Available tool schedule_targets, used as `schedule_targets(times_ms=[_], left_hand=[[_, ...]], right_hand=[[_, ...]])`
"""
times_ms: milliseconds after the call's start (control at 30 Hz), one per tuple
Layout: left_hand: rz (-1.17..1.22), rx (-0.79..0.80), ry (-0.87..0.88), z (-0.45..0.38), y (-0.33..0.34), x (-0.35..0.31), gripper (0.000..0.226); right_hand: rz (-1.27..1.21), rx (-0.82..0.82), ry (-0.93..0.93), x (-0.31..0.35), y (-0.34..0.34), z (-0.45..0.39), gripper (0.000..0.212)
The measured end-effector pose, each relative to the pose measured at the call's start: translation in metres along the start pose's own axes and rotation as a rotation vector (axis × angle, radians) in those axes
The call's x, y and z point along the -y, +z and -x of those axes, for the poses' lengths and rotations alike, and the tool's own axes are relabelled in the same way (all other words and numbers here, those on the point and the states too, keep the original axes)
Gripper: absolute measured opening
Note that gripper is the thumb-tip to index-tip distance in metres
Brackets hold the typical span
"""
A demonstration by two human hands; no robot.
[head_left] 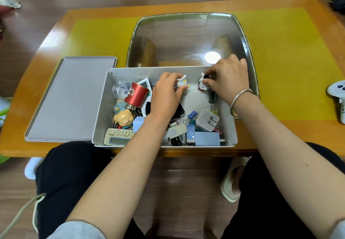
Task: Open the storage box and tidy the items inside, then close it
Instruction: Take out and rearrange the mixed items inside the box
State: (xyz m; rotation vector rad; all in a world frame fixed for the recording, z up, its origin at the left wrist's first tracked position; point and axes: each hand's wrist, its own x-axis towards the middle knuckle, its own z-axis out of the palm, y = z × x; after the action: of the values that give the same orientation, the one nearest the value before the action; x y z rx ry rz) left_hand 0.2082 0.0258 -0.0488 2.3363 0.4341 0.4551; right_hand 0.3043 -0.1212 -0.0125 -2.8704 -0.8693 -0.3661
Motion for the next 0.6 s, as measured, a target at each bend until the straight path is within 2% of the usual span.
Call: schedule_targets(times_ms=[433,600], left_hand=[[-0.042,0.017,0.019,-0.001,0.0,-0.003,0.025],[-0.106,0.031,0.042,-0.005,-0.001,-0.012,0.024]], right_hand=[[-0.034,-0.007,-0.001,-0.001,0.003,0.001,0.021],[-0.142,-0.033,0.016,-0.003,-0.001,-0.001,0.024]])
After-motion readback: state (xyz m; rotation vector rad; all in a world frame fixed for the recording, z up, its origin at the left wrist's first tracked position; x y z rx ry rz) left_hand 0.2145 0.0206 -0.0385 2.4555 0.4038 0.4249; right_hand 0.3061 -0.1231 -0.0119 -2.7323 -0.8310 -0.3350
